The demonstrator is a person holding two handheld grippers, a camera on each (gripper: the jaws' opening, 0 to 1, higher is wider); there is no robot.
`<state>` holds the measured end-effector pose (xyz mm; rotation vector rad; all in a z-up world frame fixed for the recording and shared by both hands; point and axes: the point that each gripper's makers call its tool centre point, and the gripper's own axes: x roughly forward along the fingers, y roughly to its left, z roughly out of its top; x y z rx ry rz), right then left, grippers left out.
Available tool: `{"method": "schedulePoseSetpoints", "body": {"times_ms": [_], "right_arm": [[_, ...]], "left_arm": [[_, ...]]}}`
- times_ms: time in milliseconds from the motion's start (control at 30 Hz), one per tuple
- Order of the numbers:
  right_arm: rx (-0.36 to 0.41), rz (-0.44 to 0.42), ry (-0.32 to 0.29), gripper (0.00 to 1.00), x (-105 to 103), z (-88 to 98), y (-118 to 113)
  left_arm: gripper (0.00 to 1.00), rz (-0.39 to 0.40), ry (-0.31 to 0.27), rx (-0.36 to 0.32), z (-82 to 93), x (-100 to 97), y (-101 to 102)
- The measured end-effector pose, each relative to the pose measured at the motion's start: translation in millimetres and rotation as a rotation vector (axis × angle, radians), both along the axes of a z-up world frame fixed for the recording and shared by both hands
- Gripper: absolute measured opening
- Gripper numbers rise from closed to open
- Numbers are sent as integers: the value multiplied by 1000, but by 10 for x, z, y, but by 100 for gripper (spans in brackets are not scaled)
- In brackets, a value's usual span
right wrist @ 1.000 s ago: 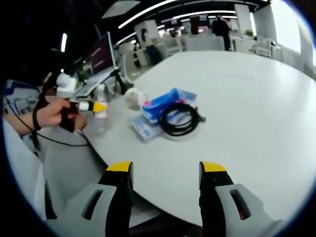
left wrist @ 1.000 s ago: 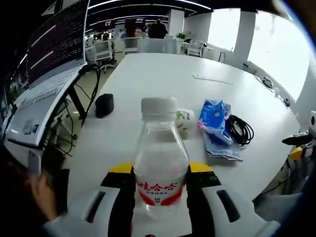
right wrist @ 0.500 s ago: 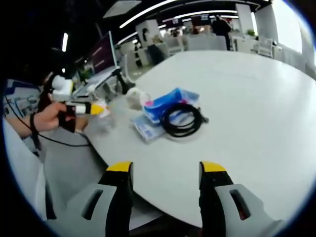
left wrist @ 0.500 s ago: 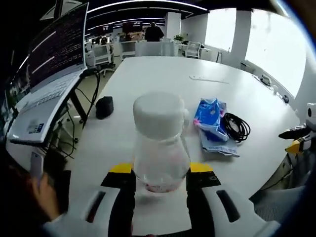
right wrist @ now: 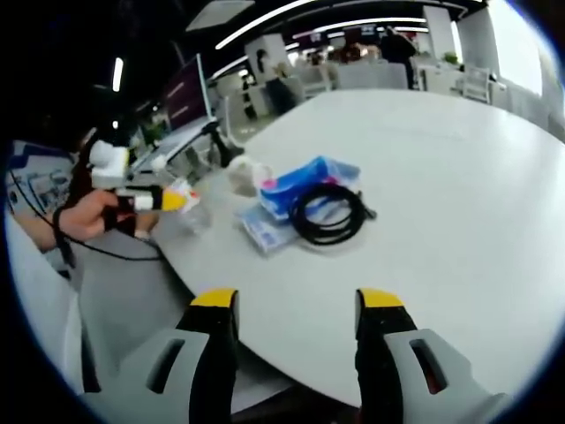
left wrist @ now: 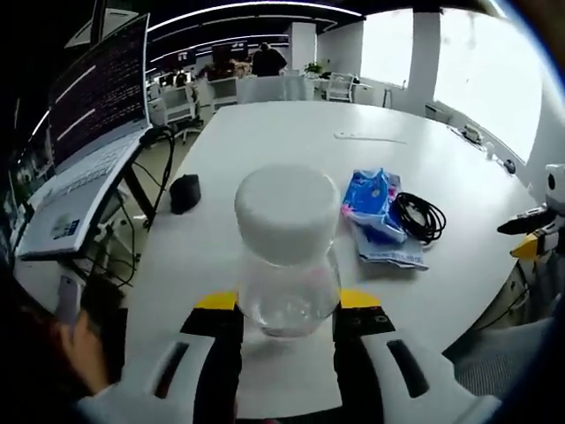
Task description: Arrange the tabletop items into an orderly group along one side of the table until the central work area is clear of visible clutter.
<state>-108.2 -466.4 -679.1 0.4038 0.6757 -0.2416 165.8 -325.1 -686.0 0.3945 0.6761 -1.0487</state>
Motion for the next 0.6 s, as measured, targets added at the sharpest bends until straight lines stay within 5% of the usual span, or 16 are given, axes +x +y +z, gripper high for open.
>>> {"method": "schedulePoseSetpoints", "body": {"times_ms": [600], "right_arm": [[-1, -2, 6, 51, -34, -8, 5]], "left_arm": [[38, 44, 27, -14, -34, 79, -13]]}}
